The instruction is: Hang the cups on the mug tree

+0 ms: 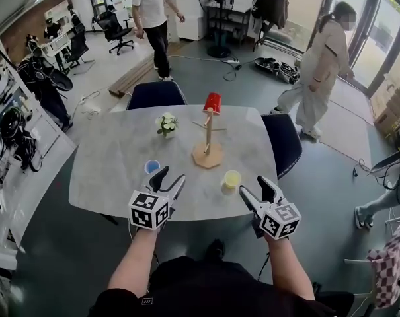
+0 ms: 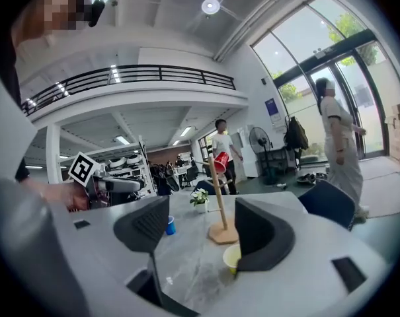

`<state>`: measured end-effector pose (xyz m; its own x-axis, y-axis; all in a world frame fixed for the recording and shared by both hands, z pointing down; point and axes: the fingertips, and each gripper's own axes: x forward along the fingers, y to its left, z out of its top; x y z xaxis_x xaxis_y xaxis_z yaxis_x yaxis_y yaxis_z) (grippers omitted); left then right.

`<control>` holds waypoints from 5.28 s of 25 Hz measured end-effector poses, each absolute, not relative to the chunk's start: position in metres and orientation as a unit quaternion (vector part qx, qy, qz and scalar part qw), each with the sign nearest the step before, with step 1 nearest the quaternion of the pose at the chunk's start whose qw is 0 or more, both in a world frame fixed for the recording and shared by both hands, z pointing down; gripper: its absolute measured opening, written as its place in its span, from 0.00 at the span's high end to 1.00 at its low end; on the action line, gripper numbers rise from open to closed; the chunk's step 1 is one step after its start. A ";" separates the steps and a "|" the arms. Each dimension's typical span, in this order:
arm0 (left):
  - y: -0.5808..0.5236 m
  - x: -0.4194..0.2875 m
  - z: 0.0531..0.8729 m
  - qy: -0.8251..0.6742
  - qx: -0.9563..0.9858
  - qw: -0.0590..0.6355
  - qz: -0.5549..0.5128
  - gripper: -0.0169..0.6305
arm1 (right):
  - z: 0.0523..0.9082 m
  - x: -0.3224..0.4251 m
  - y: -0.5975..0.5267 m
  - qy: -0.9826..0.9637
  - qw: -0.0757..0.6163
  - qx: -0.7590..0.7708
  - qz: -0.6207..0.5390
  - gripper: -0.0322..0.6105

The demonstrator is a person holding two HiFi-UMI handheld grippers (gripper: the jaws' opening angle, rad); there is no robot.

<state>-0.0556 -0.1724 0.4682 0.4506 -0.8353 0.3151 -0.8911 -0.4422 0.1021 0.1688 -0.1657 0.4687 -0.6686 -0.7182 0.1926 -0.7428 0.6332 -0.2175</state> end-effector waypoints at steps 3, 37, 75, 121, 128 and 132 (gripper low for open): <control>-0.188 -0.051 0.470 -0.511 0.842 0.127 0.120 0.60 | 0.476 0.162 -0.188 -0.906 0.046 0.395 0.141 0.51; -0.247 -0.015 0.574 -0.456 0.855 0.207 0.134 0.73 | 0.649 0.148 -0.235 -0.881 0.156 0.418 0.161 0.45; -0.243 -0.044 0.522 -0.518 0.827 0.187 0.116 0.78 | 0.540 0.143 -0.284 -0.910 0.145 0.377 0.089 0.46; -0.324 -0.089 0.526 -0.467 0.855 0.206 0.094 0.82 | 0.542 0.064 -0.382 -0.861 0.394 0.290 -0.136 0.47; -0.315 -0.089 0.527 -0.467 0.853 0.217 0.088 0.83 | 0.551 0.038 -0.380 -0.836 0.447 0.243 -0.206 0.47; -0.305 -0.090 0.536 -0.470 0.848 0.228 0.088 0.83 | 0.561 0.030 -0.383 -0.813 0.479 0.218 -0.250 0.47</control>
<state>-0.0901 -0.3046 0.5355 0.5428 -0.7571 0.3635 -0.8374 -0.4546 0.3036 0.0296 -0.3826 0.5609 -0.4462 -0.5937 0.6697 -0.1155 0.7802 0.6147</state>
